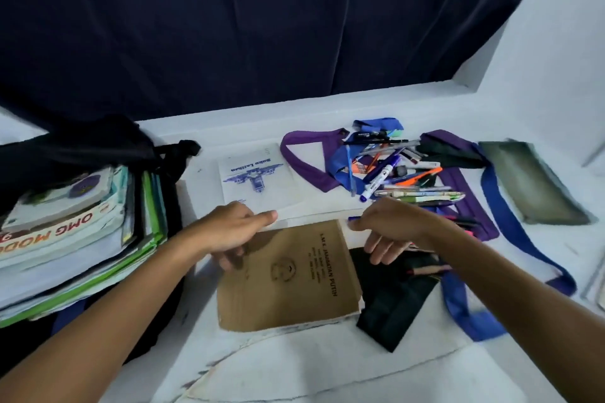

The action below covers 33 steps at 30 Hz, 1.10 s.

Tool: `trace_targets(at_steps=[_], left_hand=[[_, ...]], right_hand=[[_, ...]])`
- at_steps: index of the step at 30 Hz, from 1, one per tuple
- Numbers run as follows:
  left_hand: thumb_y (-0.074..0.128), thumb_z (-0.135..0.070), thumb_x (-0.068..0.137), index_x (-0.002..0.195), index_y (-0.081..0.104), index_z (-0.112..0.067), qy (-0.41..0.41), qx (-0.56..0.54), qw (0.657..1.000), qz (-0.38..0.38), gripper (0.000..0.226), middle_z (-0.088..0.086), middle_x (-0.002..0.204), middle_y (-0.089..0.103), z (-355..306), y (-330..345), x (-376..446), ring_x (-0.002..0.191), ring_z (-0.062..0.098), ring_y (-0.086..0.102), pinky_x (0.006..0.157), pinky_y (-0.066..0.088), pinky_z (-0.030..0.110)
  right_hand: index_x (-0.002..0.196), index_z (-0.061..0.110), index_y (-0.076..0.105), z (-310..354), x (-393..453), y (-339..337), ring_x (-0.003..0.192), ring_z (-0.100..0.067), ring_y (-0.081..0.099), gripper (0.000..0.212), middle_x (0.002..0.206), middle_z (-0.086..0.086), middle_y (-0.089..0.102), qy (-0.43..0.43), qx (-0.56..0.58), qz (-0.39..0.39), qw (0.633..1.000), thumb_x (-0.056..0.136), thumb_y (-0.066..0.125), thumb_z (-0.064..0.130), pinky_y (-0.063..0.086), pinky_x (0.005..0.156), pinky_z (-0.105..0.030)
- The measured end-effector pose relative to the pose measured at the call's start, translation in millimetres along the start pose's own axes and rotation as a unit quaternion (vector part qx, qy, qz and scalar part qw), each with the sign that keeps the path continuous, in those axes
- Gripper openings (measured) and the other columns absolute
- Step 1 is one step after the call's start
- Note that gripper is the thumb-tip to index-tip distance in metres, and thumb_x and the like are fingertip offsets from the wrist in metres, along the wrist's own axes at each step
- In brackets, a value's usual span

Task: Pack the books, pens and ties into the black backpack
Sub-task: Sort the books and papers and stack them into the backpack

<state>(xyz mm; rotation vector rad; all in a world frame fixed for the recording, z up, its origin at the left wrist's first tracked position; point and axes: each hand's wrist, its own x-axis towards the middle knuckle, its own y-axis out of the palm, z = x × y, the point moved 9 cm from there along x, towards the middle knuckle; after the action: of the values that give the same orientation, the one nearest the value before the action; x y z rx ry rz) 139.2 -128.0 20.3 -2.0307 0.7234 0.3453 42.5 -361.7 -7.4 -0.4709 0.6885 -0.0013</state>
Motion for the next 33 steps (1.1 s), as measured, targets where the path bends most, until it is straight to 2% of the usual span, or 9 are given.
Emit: trace_targets(at_steps=[2,4,8,13,17,20,23,27,33], left_hand=[[0.047,-0.059,0.094,0.111,0.061,-0.011,0.052,0.02,0.998,0.003,0.052,0.009,0.1,0.067,-46,14,8,0.087,0.029,0.072,0.074,0.06,0.041],[0.046,-0.055,0.096,0.108,0.062,-0.017,0.117,0.027,0.993,0.011,0.043,0.003,0.098,0.067,-100,38,13,0.088,0.022,0.069,0.079,0.055,0.035],[0.052,-0.044,0.097,0.1,0.066,-0.014,0.231,-0.012,0.971,0.065,0.033,0.008,0.093,0.069,-210,116,16,0.072,0.016,0.065,0.058,0.044,0.024],[0.058,-0.028,0.097,0.081,0.062,-0.012,0.327,-0.061,0.927,0.171,0.024,0.009,0.082,0.065,-334,247,-9,0.065,0.019,0.059,0.061,0.044,0.027],[0.058,-0.039,0.095,0.077,0.061,-0.017,0.347,-0.024,0.914,0.207,0.028,0.004,0.081,0.063,-395,344,-17,0.075,0.021,0.055,0.069,0.042,0.031],[0.053,-0.042,0.097,0.094,0.067,-0.014,0.339,0.019,0.922,0.185,0.031,0.003,0.095,0.066,-415,386,-11,0.093,0.022,0.06,0.083,0.045,0.032],[0.05,-0.047,0.097,0.106,0.066,-0.016,0.328,0.051,0.929,0.165,0.036,0.004,0.108,0.067,-421,408,-8,0.103,0.025,0.06,0.093,0.05,0.038],[0.05,-0.046,0.098,0.107,0.063,-0.016,0.334,0.057,0.929,0.147,0.034,0.001,0.104,0.064,-424,416,-8,0.099,0.023,0.06,0.088,0.051,0.037],[0.051,-0.043,0.097,0.104,0.064,-0.014,0.337,0.057,0.931,0.126,0.032,0.002,0.105,0.065,-423,413,-6,0.1,0.022,0.061,0.088,0.051,0.035]], right_hand=[[0.114,-0.002,0.056,-13,-14,-26,0.062,-0.029,0.069,0.035,0.088,-0.017,0.069,-0.006,0.049,-0.039,0.998,0.096,0.058,0.028,0.055,0.052,-0.03],[0.11,-0.002,0.058,-38,-33,-60,0.061,-0.028,0.067,0.032,0.084,-0.018,0.067,-0.01,0.097,-0.084,0.992,0.096,0.058,0.026,0.054,0.052,-0.029],[0.094,0.0,0.063,-115,-91,-140,0.065,-0.029,0.063,0.018,0.082,-0.018,0.064,-0.013,0.192,-0.195,0.962,0.094,0.06,0.017,0.054,0.055,-0.03],[0.094,0.001,0.064,-248,-185,-220,0.063,-0.027,0.062,0.011,0.084,-0.017,0.064,0.049,0.277,-0.374,0.884,0.094,0.057,0.01,0.05,0.053,-0.027],[0.099,-0.003,0.063,-350,-243,-246,0.061,-0.023,0.06,0.016,0.083,-0.016,0.062,0.111,0.319,-0.469,0.816,0.094,0.053,0.008,0.05,0.05,-0.028],[0.098,-0.003,0.062,-398,-257,-239,0.06,-0.022,0.057,0.016,0.08,-0.015,0.059,0.161,0.332,-0.464,0.805,0.094,0.053,0.01,0.046,0.052,-0.029],[0.099,-0.005,0.058,-421,-256,-225,0.044,-0.018,0.056,0.022,0.074,-0.015,0.058,0.186,0.362,-0.428,0.807,0.097,0.052,0.015,0.042,0.043,-0.021],[0.106,-0.005,0.055,-425,-241,-206,0.056,-0.024,0.065,0.033,0.075,-0.019,0.066,0.159,0.451,-0.364,0.799,0.101,0.048,0.027,0.057,0.05,-0.032],[0.105,-0.011,0.06,-415,-238,-211,0.051,-0.02,0.06,0.032,0.072,-0.018,0.063,0.131,0.439,-0.358,0.813,0.095,0.057,0.019,0.055,0.047,-0.028]])
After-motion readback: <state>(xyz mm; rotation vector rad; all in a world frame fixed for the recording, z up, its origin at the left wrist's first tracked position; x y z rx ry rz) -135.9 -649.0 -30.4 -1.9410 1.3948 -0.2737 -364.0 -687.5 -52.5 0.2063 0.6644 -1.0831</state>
